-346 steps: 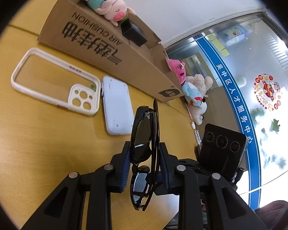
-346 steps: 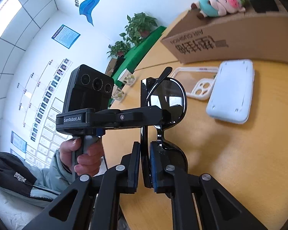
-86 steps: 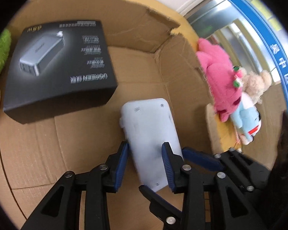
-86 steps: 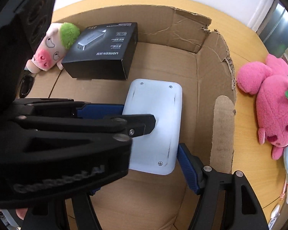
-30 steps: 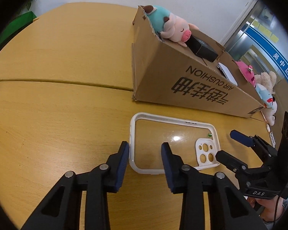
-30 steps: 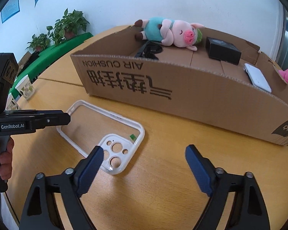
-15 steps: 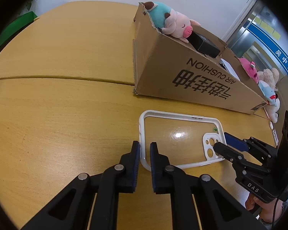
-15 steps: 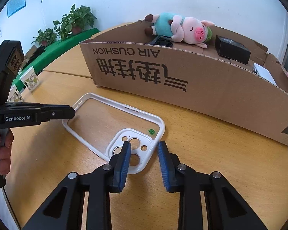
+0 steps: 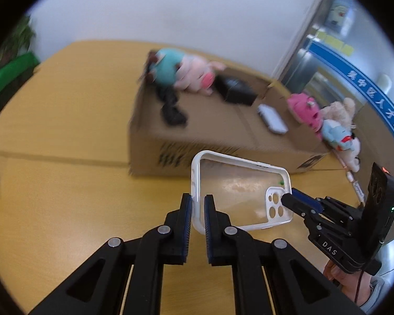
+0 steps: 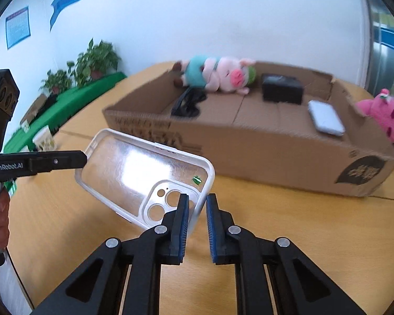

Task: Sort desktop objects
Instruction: 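Lift the phone case with both grippers and carry it over the box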

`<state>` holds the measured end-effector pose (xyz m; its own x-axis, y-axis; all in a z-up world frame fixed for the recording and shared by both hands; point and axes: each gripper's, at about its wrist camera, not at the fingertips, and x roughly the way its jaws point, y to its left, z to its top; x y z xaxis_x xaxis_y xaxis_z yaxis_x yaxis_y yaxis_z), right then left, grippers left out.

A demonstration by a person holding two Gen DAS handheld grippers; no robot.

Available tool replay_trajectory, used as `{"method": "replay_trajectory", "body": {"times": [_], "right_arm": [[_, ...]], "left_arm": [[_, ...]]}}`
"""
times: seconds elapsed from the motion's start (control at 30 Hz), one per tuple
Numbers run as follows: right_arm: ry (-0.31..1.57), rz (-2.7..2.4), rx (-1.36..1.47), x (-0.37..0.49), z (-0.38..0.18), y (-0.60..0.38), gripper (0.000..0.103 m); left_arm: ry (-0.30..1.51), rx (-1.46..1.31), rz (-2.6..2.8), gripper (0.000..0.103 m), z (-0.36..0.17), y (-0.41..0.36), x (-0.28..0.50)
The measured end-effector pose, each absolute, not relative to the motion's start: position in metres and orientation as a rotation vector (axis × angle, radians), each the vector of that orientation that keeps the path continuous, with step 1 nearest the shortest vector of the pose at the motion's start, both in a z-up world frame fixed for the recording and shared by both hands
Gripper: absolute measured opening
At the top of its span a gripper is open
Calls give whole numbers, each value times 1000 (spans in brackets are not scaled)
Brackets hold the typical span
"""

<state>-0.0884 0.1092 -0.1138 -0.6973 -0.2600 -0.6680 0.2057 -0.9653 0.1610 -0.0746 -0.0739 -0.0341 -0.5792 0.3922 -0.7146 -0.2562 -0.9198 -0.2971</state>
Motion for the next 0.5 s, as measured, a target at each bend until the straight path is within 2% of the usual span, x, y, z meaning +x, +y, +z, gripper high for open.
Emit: {"method": "replay_trajectory", "body": {"times": [0.23,0.4,0.5], "right_arm": [[-117,-2878,800,-66,-22,170,12],[-32,-2993,623,-68,55,206,12],[85,-3014,533,-79,101,212,12]], "left_arm": [[-125,-922,2473,8,61,-12,-82],[-83,-766,2489,8,122,23,-95],[-74,-715,2507,8,149,28,-111]]}}
